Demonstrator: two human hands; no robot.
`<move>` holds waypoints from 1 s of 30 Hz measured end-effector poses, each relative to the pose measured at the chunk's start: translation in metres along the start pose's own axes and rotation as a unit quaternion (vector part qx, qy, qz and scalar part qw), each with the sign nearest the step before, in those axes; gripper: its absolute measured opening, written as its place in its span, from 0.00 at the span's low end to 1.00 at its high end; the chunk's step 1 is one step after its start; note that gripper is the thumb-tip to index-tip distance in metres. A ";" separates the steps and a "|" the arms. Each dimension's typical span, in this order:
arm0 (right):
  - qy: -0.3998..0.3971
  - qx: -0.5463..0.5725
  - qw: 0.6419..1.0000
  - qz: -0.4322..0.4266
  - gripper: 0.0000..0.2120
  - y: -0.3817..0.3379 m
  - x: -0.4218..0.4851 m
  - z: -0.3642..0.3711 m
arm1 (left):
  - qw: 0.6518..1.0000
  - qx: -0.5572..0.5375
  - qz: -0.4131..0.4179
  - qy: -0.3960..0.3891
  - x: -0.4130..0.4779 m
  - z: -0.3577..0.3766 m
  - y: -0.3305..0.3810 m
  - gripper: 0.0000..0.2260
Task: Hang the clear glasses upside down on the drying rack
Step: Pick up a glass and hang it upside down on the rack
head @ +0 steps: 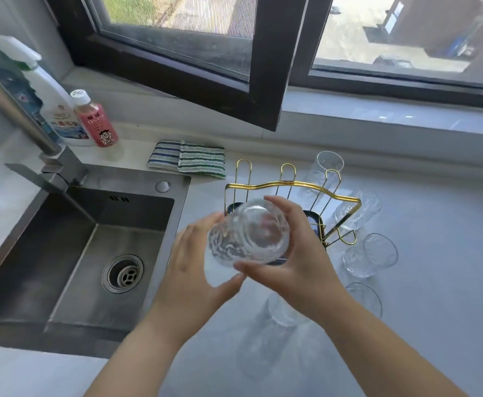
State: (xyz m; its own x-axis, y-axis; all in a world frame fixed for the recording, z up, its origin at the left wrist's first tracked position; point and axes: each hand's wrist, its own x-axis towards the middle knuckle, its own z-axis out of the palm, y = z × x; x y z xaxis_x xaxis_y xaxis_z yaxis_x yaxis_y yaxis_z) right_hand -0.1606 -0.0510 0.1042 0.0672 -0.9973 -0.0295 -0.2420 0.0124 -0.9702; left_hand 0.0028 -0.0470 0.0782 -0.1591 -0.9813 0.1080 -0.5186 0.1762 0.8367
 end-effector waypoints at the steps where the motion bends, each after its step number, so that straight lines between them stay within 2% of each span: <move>1: 0.005 -0.044 0.999 -0.013 0.38 0.000 0.008 0.002 | 1.000 0.010 0.001 0.007 0.007 0.006 -0.003 0.34; 4: 0.016 -0.097 0.995 -0.021 0.37 0.010 0.026 0.010 | 0.999 -0.026 -0.035 0.033 0.022 0.021 -0.014 0.33; 11: 0.016 -0.087 0.996 0.023 0.37 0.045 0.041 0.027 | 0.991 -0.060 -0.114 0.027 0.033 0.030 -0.044 0.30; 21: 0.003 -0.103 0.993 0.058 0.37 0.065 0.047 0.029 | 0.984 -0.087 -0.159 -0.002 0.037 0.042 -0.065 0.30; 30: -0.023 -0.112 0.991 0.070 0.40 0.069 0.047 0.029 | 0.983 -0.098 -0.157 -0.005 0.035 0.046 -0.074 0.31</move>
State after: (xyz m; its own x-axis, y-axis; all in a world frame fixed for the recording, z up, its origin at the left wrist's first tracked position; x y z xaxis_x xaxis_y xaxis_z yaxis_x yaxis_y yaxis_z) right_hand -0.1463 -0.0952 0.0284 0.0611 -0.9825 -0.1761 -0.4611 0.1287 -0.8780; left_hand -0.0030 -0.0908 -0.0050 -0.0262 -0.9841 -0.1756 -0.3714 -0.1535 0.9157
